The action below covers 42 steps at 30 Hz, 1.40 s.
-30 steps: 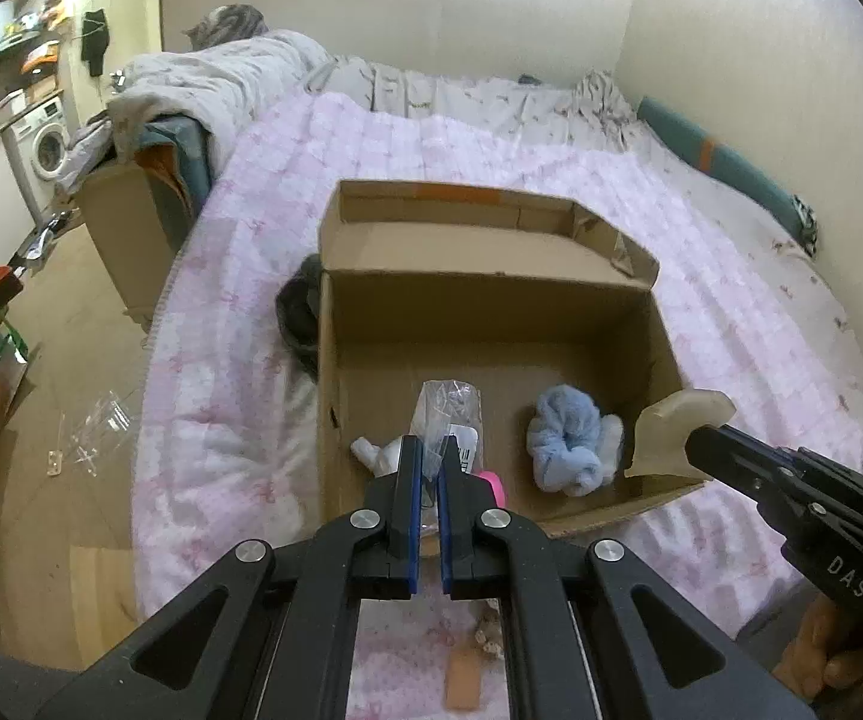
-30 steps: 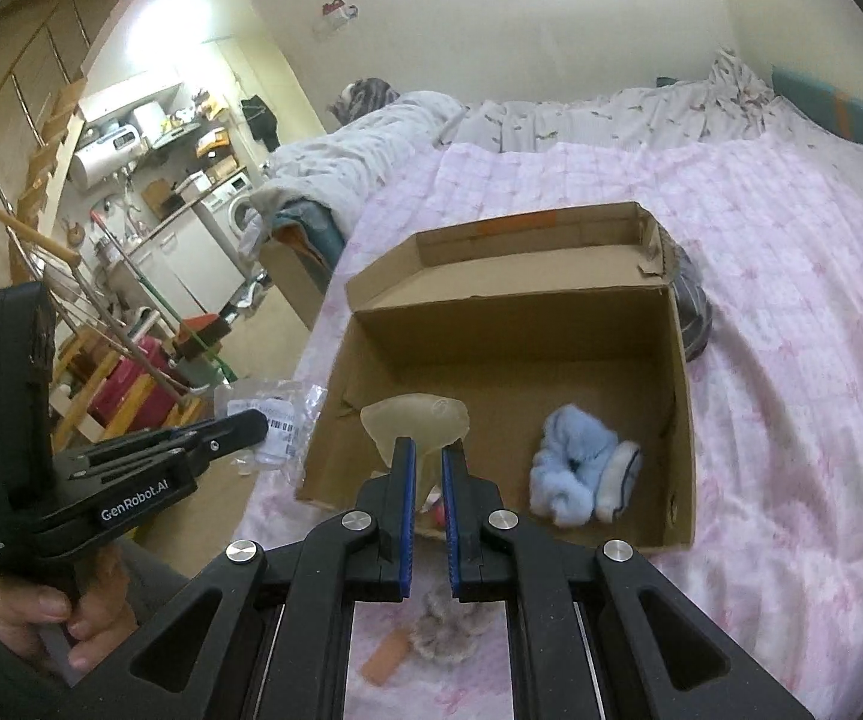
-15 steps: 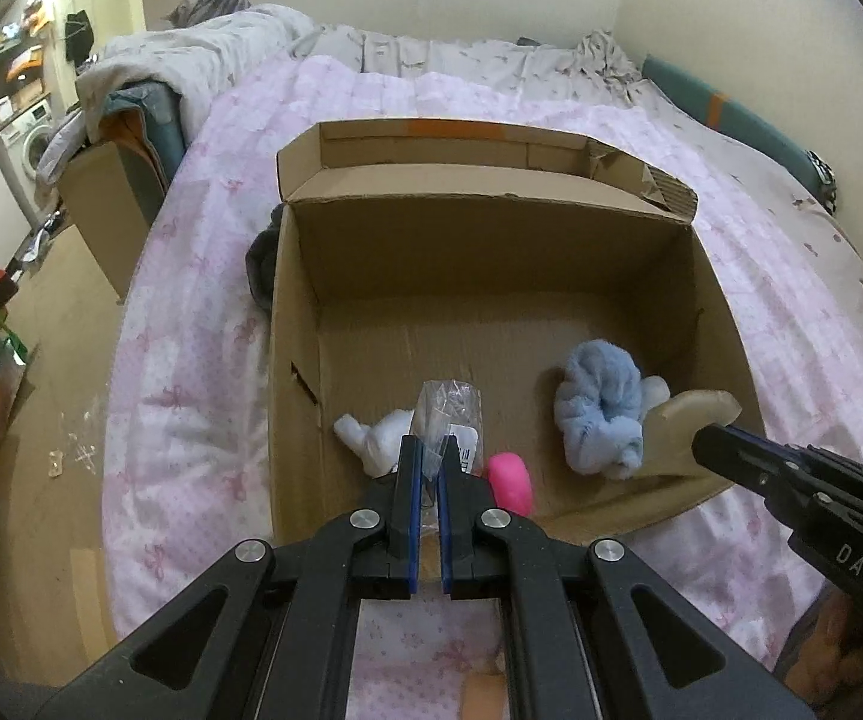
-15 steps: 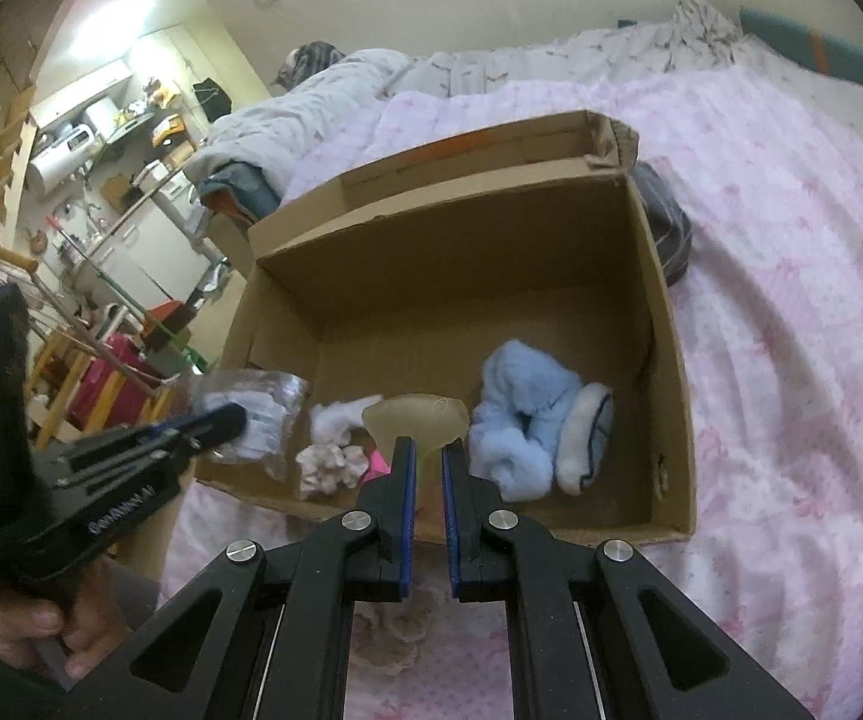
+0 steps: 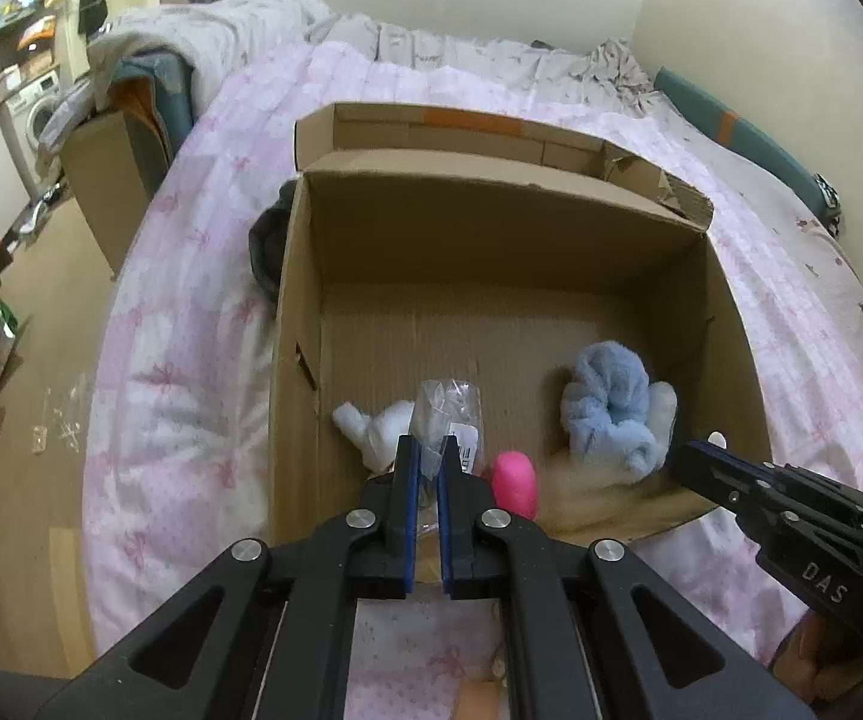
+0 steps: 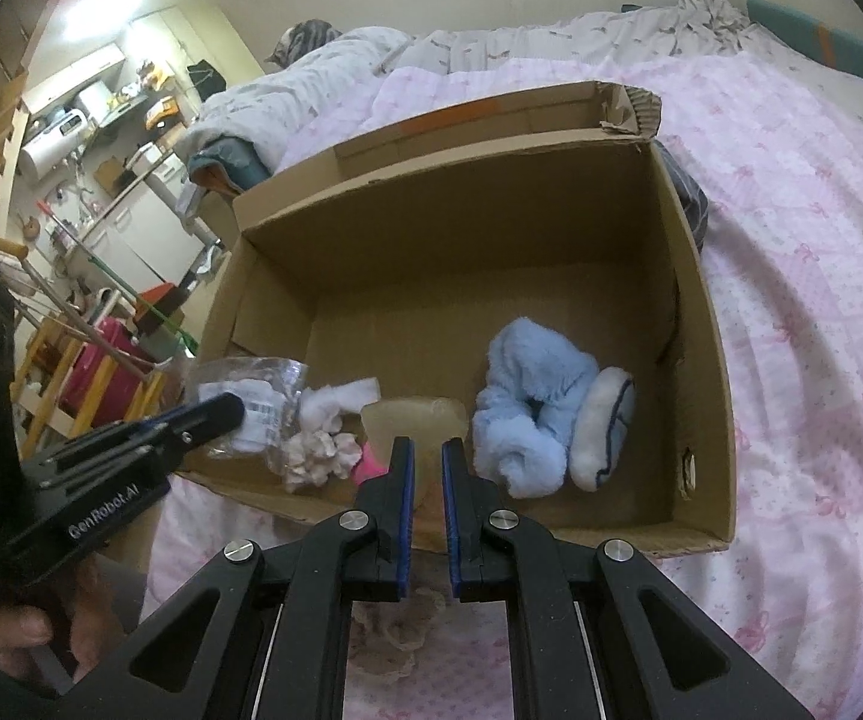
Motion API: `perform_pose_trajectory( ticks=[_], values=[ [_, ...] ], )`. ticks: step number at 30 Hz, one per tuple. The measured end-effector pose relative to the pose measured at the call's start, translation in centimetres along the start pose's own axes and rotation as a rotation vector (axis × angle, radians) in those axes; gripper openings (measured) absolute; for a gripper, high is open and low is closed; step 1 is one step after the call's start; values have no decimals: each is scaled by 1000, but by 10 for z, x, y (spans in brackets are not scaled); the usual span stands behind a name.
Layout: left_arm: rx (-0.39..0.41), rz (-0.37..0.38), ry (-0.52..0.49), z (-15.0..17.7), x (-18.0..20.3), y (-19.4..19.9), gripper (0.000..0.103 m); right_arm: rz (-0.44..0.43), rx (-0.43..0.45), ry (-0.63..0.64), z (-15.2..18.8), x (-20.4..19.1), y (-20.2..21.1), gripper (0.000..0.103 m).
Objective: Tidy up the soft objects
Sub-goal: 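Carry the plastic bag and tan pad into the box with both grippers, then open both grippers to drop the bag and pad in the box, then withdraw both grippers toward the scrunchie and peach tag on the bed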
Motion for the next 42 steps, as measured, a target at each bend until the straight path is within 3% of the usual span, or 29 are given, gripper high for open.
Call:
perform_pose_trajectory(
  ticks=[6, 9, 10, 11, 14, 19, 21, 23, 24, 26, 33, 42],
  values=[
    [-19, 1, 11, 1, -1, -1, 9, -9, 3, 4, 0, -3, 1, 11],
    [-18, -7, 27, -1, -4, 1, 37, -5, 5, 2, 1, -3, 1, 11],
    [-12, -13, 29, -1, -5, 2, 54, -6, 5, 3, 1, -3, 1, 11],
    [-1, -18, 32, -2, -5, 3, 65, -6, 6, 4, 1, -3, 1, 11],
    [39, -22, 39, -3, -6, 10, 66, -3, 16, 8, -1, -3, 3, 11],
    [18, -41, 6, 0, -3, 6, 66, -11, 32, -10, -3, 0, 5, 14],
    [26, -42, 5, -1, -3, 8, 66, -20, 40, -25, -4, 2, 6, 29],
    [34, -40, 6, -2, -4, 10, 66, -12, 55, -34, -6, 4, 9, 79],
    [37, -40, 6, -2, -5, 11, 66, -3, 69, -38, -6, 5, 12, 81],
    [41, -40, 8, -1, -6, 13, 66, 7, 99, -34, -8, 4, 18, 81],
    [63, -55, 0, 3, -13, 29, 66, 20, 86, -25, -3, -1, 24, 81],
    [43, -58, 36, 31, -33, 49, 66, 40, 73, -32, 19, -9, 41, 81]
  ],
)
Point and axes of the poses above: each gripper's, at about its wrist camera, not at the fingertips, and y roughly against the way its jaws point, x to its right, z to its underside, the point moved 6 cm from there along -y, roughly the way its jaws point, and after that the axes turned 15 degrees about -z, right-handed, at the moved point
